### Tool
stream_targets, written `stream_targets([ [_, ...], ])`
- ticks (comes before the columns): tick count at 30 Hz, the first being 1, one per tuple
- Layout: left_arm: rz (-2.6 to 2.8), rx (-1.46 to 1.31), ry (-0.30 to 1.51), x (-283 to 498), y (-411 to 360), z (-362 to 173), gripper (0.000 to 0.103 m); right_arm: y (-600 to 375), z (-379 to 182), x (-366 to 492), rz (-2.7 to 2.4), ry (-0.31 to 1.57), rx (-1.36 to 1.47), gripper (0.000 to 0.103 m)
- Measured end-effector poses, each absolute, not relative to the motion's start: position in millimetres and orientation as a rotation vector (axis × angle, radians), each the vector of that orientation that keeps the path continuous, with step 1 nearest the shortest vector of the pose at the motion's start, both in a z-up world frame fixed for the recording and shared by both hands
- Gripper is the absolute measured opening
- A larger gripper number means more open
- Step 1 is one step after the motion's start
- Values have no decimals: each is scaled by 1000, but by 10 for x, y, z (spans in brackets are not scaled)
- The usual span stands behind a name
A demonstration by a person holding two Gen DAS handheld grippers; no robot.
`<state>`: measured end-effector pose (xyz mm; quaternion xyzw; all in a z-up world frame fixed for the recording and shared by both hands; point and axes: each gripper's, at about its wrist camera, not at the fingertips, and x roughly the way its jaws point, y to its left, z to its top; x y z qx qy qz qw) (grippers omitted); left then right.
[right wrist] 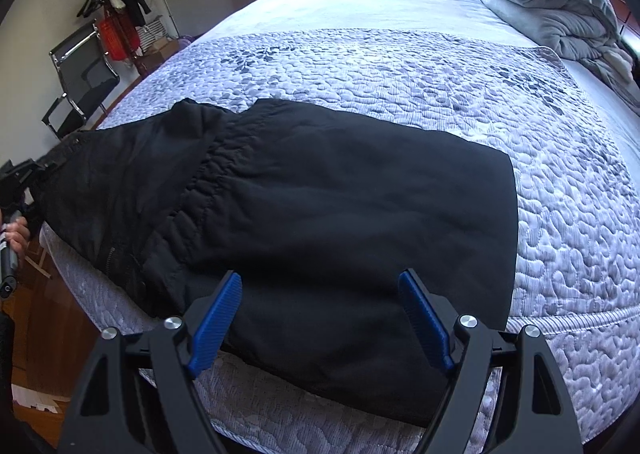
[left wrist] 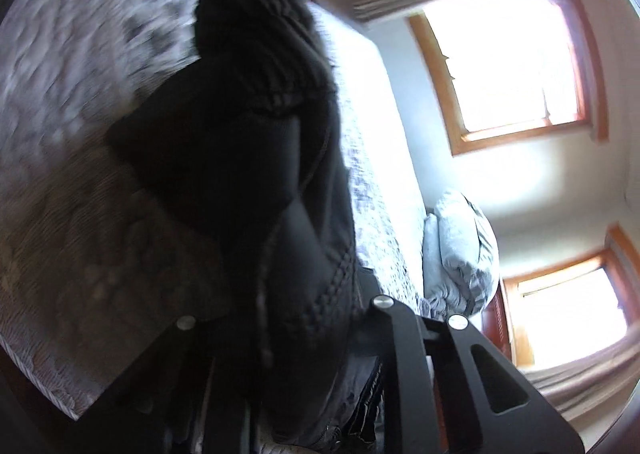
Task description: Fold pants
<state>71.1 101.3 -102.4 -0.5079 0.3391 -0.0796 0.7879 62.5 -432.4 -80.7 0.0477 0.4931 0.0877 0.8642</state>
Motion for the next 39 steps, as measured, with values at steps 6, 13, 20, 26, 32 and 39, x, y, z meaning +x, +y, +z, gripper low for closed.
stream_targets([
  [6,-281,-833,688,855,496,-492,15,-4381,-861,610,176,1040,123,81],
  [13,-496,-532,701,837,-402,-15,21,-4519,-870,599,161,1031,168,81],
  [20,-642,-231,791,668,-1244,-42,26,-4692,-890,591,149,1023,237,81],
  [26,-672,-98,846,810,-1640,-181,31,-4809,-863,572,138,1009,284,81],
  [32,-699,34,893,770,-2077,-323,37,-4978,-816,561,122,987,364,82],
  [39,-726,190,949,875,-2588,-451,46,-5057,-762,547,109,966,385,83],
])
